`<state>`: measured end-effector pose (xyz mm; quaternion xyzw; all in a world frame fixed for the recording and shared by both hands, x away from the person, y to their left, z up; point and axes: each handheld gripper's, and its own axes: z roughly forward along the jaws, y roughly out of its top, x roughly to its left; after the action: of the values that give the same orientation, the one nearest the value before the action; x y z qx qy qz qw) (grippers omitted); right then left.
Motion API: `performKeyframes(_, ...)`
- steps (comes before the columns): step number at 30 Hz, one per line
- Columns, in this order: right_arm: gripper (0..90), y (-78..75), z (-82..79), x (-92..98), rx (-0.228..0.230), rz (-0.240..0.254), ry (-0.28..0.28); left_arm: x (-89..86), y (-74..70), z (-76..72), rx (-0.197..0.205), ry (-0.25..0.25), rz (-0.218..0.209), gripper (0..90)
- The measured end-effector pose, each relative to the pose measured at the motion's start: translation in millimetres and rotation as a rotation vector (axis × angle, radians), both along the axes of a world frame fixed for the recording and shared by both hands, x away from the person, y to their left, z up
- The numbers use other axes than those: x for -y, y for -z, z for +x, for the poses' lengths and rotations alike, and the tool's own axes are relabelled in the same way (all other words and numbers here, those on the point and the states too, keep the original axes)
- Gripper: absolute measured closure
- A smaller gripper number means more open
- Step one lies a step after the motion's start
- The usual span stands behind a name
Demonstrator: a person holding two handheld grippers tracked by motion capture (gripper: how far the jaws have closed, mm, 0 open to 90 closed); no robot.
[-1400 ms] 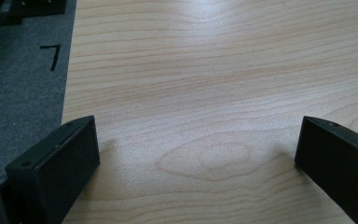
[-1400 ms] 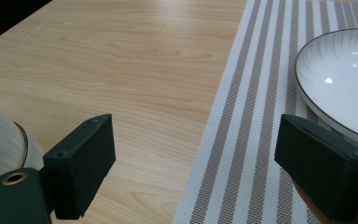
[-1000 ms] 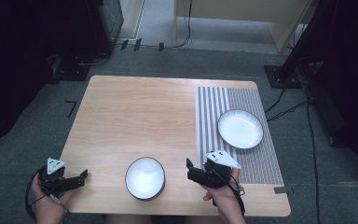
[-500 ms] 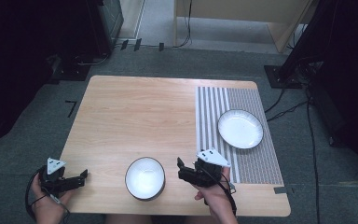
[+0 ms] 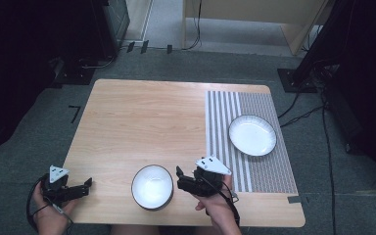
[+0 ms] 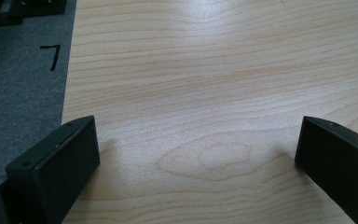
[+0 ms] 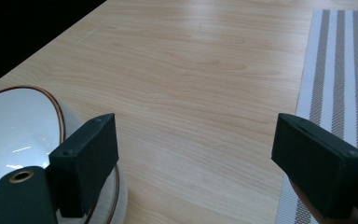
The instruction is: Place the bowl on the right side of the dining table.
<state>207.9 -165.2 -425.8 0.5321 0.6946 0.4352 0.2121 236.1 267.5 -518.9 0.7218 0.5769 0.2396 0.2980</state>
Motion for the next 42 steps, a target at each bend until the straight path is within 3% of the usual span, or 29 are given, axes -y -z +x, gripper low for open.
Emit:
performKeyframes(11,15.2,3.8,0.0,-15.0,-0.010,-0.007,-0.019,0.0,0.0,0.0,0.000,0.000,0.000,0.0)
performKeyframes(19,15.2,0.4,-1.5,-14.7,-0.004,0.023,-0.008,0.0,0.0,0.0,0.000,0.000,0.000,0.0)
performKeyframes(26,15.2,-6.9,-4.7,-22.1,0.011,0.042,-0.035,0.0,0.0,0.0,0.000,0.000,0.000,0.0)
performKeyframes(38,15.7,7.3,-2.7,-49.1,-0.027,0.025,-0.098,0.0,0.0,0.0,0.000,0.000,0.000,0.0)
performKeyframes(40,22.4,12.0,-2.1,-56.9,-0.046,0.012,-0.102,0.0,0.0,0.0,0.000,0.000,0.000,0.0)
performKeyframes(42,23.2,13.8,-1.8,-59.5,-0.051,0.009,-0.102,0.0,0.0,0.0,0.000,0.000,0.000,0.0)
